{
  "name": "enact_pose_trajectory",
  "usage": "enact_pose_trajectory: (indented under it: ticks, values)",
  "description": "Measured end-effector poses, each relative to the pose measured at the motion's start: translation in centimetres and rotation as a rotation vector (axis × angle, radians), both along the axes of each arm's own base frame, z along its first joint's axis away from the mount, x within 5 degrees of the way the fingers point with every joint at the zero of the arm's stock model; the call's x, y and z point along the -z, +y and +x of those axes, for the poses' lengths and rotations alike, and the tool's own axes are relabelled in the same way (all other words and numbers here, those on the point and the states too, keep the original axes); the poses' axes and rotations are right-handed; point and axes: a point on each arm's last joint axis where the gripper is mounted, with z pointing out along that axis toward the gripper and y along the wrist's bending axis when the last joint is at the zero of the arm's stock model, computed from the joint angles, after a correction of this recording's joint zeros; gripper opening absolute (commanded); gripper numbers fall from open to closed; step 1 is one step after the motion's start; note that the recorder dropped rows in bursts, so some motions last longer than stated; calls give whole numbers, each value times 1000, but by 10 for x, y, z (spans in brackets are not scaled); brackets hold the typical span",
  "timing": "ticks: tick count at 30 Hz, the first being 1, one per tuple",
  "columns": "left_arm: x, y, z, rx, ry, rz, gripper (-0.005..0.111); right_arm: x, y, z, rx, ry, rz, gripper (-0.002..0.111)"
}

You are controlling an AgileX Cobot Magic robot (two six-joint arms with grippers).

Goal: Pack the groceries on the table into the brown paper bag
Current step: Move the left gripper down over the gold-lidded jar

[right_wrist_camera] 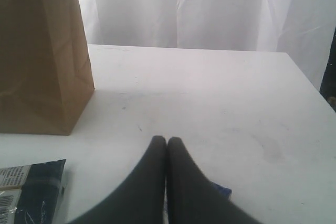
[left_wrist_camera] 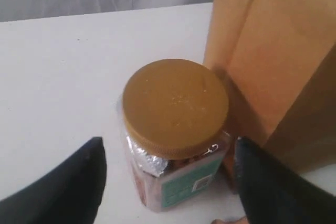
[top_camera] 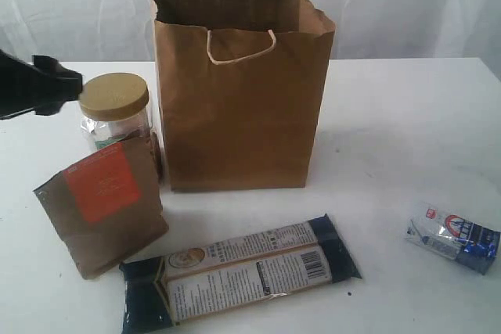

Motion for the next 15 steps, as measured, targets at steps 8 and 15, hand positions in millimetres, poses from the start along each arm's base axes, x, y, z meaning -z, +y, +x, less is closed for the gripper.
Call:
enact_pose_trajectory:
  ticks: [8,15]
  values:
    - [6,-27,34,106,-14,130,71,0,0,0,0,0,0,0]
    - [8,-40,65,107,12,150,73,0,0,0,0,0,0,0]
